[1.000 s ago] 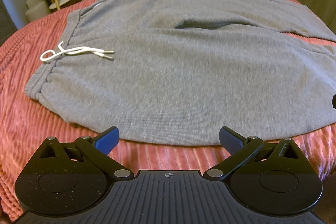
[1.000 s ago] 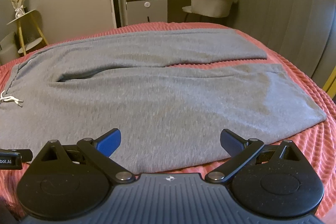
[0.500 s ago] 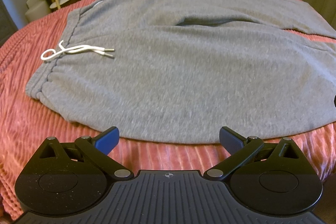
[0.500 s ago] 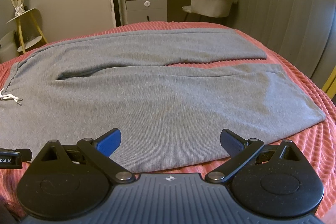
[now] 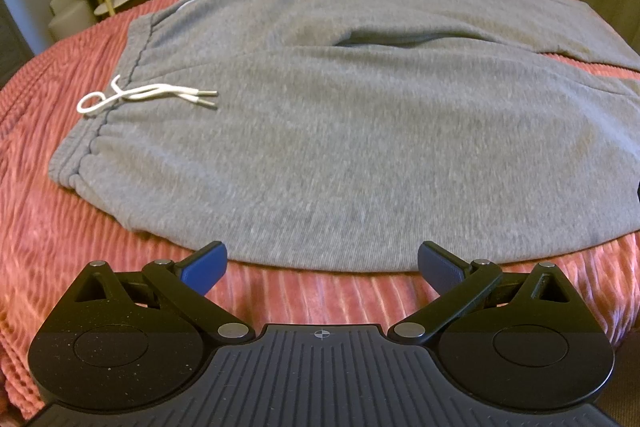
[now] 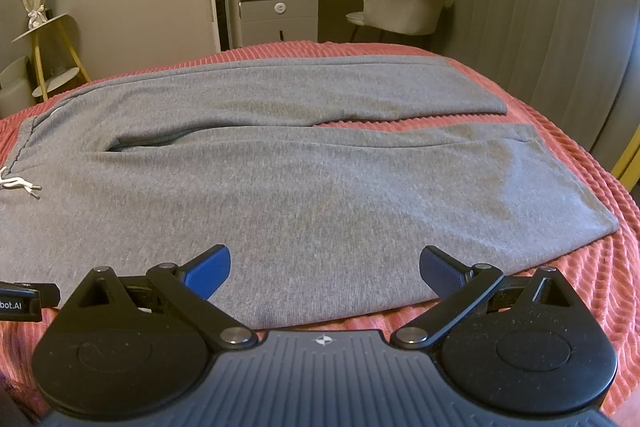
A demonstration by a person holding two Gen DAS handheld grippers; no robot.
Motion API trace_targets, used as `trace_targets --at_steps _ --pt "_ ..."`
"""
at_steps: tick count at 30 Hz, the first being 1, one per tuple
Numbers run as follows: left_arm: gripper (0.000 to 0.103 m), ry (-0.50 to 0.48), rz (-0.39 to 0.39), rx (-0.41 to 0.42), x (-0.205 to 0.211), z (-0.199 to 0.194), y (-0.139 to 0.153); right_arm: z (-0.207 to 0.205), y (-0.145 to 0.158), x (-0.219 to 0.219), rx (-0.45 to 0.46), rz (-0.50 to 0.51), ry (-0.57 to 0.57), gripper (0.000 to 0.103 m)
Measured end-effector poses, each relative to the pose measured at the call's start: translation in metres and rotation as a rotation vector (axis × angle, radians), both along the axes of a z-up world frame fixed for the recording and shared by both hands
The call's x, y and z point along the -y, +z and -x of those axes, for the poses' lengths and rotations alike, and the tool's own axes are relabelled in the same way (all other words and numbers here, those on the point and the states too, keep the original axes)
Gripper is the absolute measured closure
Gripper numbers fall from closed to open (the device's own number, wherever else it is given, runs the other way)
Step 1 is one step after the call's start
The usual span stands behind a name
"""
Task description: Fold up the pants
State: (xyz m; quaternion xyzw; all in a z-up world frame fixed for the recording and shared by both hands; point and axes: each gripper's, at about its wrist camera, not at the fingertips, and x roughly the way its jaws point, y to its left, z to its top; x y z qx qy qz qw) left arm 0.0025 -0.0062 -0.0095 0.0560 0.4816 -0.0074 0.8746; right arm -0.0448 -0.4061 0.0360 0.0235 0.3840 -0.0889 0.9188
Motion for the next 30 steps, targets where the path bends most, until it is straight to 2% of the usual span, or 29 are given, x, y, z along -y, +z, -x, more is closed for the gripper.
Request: trace_targets --at_steps 17,22,26,28,29,30 --pt "0.0 -0.004 0.005 -0.019 0.001 -0.002 0.0 0.002 -0.002 -0.001 0.009 0.022 -0.006 0.002" --pt "0.0 0.007 0.029 -0.018 -0.003 0.002 0.006 0.008 0.008 -0.003 0.062 0.069 -0.01 0.002" --pt "0.0 0.043 0.087 0.005 -0.014 0.007 0.02 0.009 0.028 0.008 0.134 0.073 0.003 0.002" --pt "0.0 0.061 0.098 0.008 -0.018 0.002 0.027 -0.008 0.028 0.01 0.024 0.077 0.075 0.002" --pt "0.0 0.074 0.083 0.012 -0.02 -0.003 0.032 -0.019 0.026 0.01 -0.04 0.078 0.121 0.002" --pt "0.0 0.09 0.054 0.025 -0.02 -0.01 0.037 -0.029 0.025 0.01 -0.068 0.083 0.153 0.002"
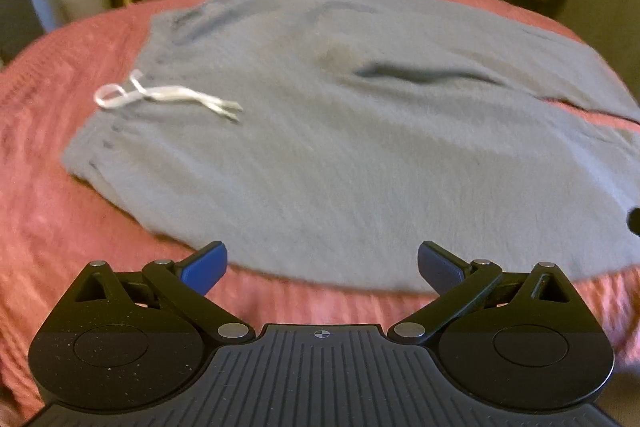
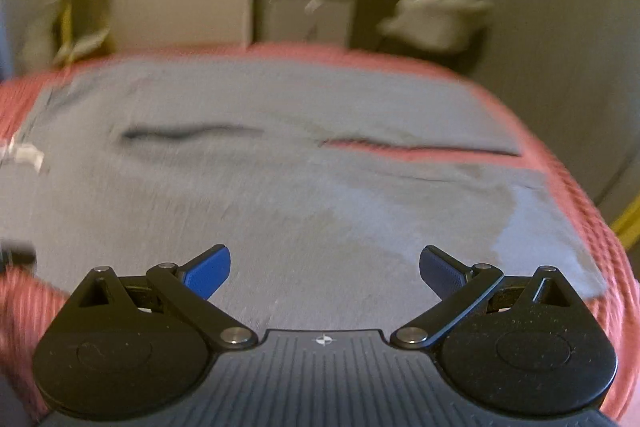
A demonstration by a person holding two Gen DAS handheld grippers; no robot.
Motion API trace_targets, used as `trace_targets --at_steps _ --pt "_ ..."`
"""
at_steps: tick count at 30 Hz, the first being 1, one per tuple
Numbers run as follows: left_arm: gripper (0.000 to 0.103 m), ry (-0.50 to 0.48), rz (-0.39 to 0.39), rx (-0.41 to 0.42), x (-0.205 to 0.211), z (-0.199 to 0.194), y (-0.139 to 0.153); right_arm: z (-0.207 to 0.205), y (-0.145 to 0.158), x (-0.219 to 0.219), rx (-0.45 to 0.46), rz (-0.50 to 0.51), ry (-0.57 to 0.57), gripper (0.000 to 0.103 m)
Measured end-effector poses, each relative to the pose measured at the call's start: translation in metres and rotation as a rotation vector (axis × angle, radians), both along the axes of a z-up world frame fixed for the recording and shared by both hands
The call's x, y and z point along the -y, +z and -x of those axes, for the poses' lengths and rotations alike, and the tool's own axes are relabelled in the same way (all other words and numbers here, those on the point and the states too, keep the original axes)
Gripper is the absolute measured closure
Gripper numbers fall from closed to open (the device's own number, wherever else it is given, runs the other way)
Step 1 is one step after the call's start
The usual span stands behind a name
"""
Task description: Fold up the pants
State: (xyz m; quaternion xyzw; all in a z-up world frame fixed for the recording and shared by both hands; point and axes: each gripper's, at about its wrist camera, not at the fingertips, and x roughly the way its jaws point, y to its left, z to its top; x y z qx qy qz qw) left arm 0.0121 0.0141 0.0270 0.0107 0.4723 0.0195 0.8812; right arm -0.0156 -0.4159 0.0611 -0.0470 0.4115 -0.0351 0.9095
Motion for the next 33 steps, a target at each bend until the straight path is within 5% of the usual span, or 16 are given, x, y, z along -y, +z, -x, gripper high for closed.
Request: trace_targets --at_steps 4,8,10,14,17,23,28,31,33 --pt "0.0 0.093 -0.081 0.082 0.0 -0.045 0.026 -0.044 0.008 0.009 0.05 0.046 -0.039 0.002" --pt "0.0 0.18 0.027 0.161 0.0 -0.11 0.041 -0.109 0.015 0.034 0.124 0.004 -0.141 0.002" --pt "0.0 0.232 0.034 0.174 0.002 -0.146 0.03 -0.161 0.008 0.048 0.082 -0.058 -0.178 0.002" --pt "0.0 0.352 -0.122 0.277 0.005 -0.169 -0.004 -0.264 -0.016 0.082 0.015 -0.062 -0.286 0.002" --pt "0.0 0.329 -0.215 0.375 0.006 -0.175 -0.023 -0.342 -0.035 0.109 -0.005 -0.082 -0.359 0.002" --pt "0.0 0.379 -0.102 0.321 -0.012 -0.206 -0.045 -0.465 -0.079 0.167 -0.075 -0.277 -0.624 0.002" --pt "0.0 0.373 -0.128 0.252 -0.016 -0.22 -0.071 -0.516 -0.118 0.185 -0.163 -0.357 -0.768 0.002" --pt "0.0 0.367 -0.105 0.196 -0.024 -0.223 -0.081 -0.523 -0.138 0.184 -0.233 -0.266 -0.793 0.016" --pt "0.0 0.386 -0.057 0.191 -0.034 -0.222 -0.082 -0.513 -0.132 0.18 -0.185 -0.237 -0.776 0.061"
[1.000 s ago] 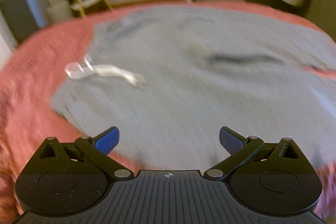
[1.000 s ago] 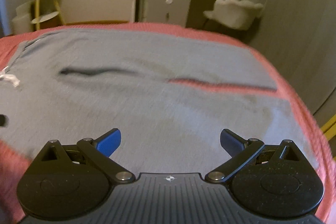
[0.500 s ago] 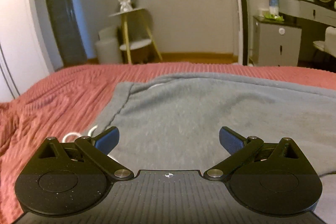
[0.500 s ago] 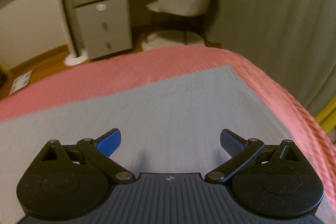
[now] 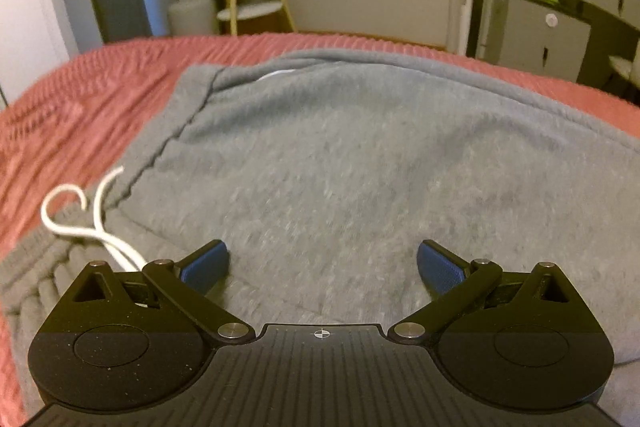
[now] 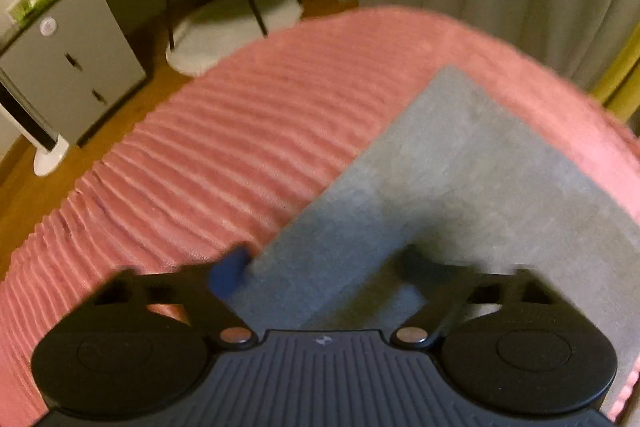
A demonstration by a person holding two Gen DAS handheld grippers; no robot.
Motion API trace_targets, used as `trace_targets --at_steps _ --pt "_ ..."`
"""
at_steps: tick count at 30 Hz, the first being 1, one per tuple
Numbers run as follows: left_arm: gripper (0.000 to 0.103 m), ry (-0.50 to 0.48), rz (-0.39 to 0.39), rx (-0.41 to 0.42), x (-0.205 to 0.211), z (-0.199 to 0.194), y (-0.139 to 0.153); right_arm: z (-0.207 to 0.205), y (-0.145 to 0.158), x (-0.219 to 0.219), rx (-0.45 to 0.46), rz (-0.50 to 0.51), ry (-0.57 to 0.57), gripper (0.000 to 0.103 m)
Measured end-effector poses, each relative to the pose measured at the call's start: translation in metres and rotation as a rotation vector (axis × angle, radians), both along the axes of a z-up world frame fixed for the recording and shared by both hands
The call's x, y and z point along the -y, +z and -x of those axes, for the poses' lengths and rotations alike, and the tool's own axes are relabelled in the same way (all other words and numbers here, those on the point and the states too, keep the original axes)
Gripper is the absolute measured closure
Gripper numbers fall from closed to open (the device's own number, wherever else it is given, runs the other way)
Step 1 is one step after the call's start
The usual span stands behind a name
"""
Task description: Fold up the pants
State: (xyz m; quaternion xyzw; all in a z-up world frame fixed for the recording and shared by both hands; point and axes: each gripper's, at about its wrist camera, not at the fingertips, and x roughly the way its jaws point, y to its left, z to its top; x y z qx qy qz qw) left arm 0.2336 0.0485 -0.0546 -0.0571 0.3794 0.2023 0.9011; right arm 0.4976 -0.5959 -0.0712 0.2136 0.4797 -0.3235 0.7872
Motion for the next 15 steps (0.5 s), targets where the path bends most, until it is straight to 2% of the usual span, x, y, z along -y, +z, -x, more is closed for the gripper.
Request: trace_targets --at_steps 1,2,6,9,12,13,15 --pt "0.0 0.005 0.02 0.011 -0.004 0.002 0.0 0.007 0.006 0.0 0.03 -0.007 0.018 0.094" --pt "0.0 0.019 0.04 0.025 -0.009 0.005 0.002 0.021 0.014 0.002 0.079 -0.05 0.032 0.098" --pt "0.0 0.064 0.123 0.057 -0.026 0.015 0.005 0.1 0.045 0.005 0.265 -0.147 0.108 0.098" --pt "0.0 0.032 0.189 0.07 -0.035 0.025 0.012 0.2 0.077 -0.018 0.391 -0.13 0.17 0.098" --pt "0.0 -0.014 0.206 0.125 -0.037 0.036 0.026 0.313 0.095 -0.057 0.416 -0.08 0.237 0.098" --pt "0.0 -0.03 0.202 0.144 -0.036 0.038 0.032 0.353 0.09 -0.069 0.393 -0.078 0.245 0.098" --pt "0.0 -0.064 0.19 0.169 -0.032 0.04 0.042 0.407 0.075 -0.088 0.331 -0.085 0.245 0.099"
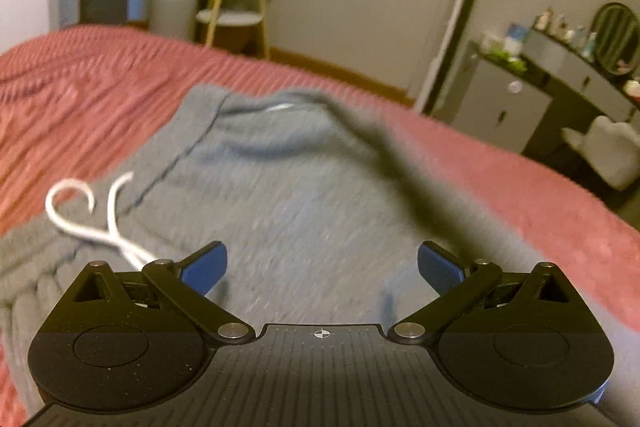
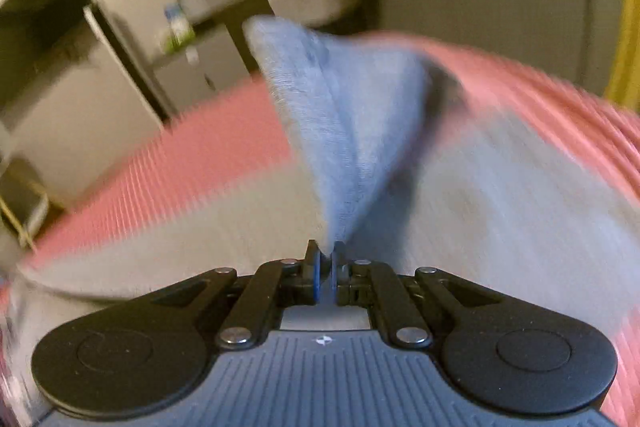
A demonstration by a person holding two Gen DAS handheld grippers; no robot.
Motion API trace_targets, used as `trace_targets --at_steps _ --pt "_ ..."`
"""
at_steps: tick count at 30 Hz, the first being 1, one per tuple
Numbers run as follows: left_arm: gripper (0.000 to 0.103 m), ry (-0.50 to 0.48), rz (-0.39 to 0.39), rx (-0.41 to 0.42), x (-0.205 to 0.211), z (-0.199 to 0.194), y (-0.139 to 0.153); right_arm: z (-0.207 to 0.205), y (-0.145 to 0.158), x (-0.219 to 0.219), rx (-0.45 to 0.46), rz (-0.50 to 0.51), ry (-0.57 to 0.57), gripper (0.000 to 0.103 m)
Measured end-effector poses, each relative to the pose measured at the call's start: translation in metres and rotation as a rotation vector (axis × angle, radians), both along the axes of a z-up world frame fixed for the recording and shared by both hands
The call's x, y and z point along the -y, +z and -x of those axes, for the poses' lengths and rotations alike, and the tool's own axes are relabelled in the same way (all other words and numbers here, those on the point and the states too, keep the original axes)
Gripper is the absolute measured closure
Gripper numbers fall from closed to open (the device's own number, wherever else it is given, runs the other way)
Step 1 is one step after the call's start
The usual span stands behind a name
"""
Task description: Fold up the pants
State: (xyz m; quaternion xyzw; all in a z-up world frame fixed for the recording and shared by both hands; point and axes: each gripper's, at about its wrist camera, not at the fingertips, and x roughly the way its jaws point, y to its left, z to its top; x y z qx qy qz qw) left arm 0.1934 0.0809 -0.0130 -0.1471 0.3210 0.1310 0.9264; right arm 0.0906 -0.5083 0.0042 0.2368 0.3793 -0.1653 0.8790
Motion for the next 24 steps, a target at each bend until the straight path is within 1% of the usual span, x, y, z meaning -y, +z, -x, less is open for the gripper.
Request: trace_targets --at_steps 1,3,4,5,6,7,8,9,10,12,13,14,15,16,17,18,19,20,21,22,23,24 --pt "0.0 -0.021 -0.009 0.01 0.004 -0.001 0.004 0.027 -0.015 -0.003 -0.033 -0.01 -0.01 0.099" --pt "0.0 -0.095 -0.01 0.012 0.011 -0.007 0.007 0.052 -0.039 -0.001 -0.099 -0.01 -0.05 0.099" --pt "0.0 -0.136 0.0 -0.001 0.014 -0.013 0.008 0.062 -0.05 0.003 -0.09 -0.009 -0.058 0.103" --pt "0.0 -0.173 0.018 -0.024 0.015 -0.022 0.006 0.068 -0.053 0.007 -0.048 -0.03 -0.064 0.103" --pt "0.0 -0.186 0.028 -0.049 0.015 -0.033 0.003 0.07 -0.053 0.012 -0.023 -0.07 -0.087 0.103" --pt "0.0 -0.188 0.033 -0.072 0.014 -0.044 0.001 0.072 -0.053 0.015 -0.006 -0.107 -0.094 0.096" --pt "0.0 -0.194 0.041 -0.09 0.011 -0.059 -0.002 0.072 -0.054 0.017 0.003 -0.125 -0.096 0.094" --pt "0.0 -0.178 0.054 -0.111 0.006 -0.072 -0.004 0.075 -0.057 0.017 0.008 -0.129 -0.097 0.094" --pt "0.0 -0.161 0.075 -0.124 0.0 -0.083 -0.005 0.078 -0.058 0.015 0.013 -0.125 -0.089 0.092" --pt "0.0 -0.164 0.151 -0.118 -0.011 -0.103 -0.006 0.078 -0.063 0.014 0.033 -0.11 -0.073 0.089" --pt "0.0 -0.156 0.18 -0.124 -0.015 -0.113 -0.008 0.085 -0.064 0.015 0.058 -0.11 -0.059 0.082" --pt "0.003 -0.133 0.205 -0.14 -0.019 -0.125 -0.009 0.085 -0.067 0.018 0.081 -0.125 -0.051 0.071" --pt "0.004 -0.129 0.223 -0.142 -0.021 -0.135 -0.011 0.088 -0.067 0.016 0.106 -0.145 -0.048 0.063" --pt "0.013 -0.139 0.23 -0.146 -0.023 -0.145 -0.013 0.088 -0.068 0.015 0.137 -0.171 -0.035 0.045" --pt "0.023 -0.142 0.221 -0.174 -0.025 -0.158 -0.016 0.083 -0.068 0.015 0.153 -0.186 -0.022 0.028" --pt "0.027 -0.142 0.218 -0.203 -0.025 -0.167 -0.02 0.081 -0.066 0.012 0.162 -0.192 -0.008 0.021" --pt "0.04 -0.145 0.229 -0.228 -0.026 -0.175 -0.025 0.075 -0.064 0.007 0.155 -0.188 0.007 0.012" --pt "0.057 -0.148 0.25 -0.257 -0.028 -0.18 -0.03 0.072 -0.062 0.003 0.14 -0.182 0.015 0.009" --pt "0.064 -0.151 0.274 -0.281 -0.029 -0.184 -0.035 0.067 -0.059 0.001 0.118 -0.172 0.015 0.009" --pt "0.078 -0.158 0.298 -0.286 -0.029 -0.185 -0.037 0.064 -0.058 0.001 0.108 -0.179 0.004 0.009" --pt "0.092 -0.175 0.321 -0.272 -0.029 -0.184 -0.037 0.064 -0.057 0.004 0.113 -0.204 -0.012 0.009" --pt "0.093 -0.186 0.332 -0.261 -0.029 -0.183 -0.036 0.067 -0.056 0.01 0.13 -0.245 -0.038 0.009"
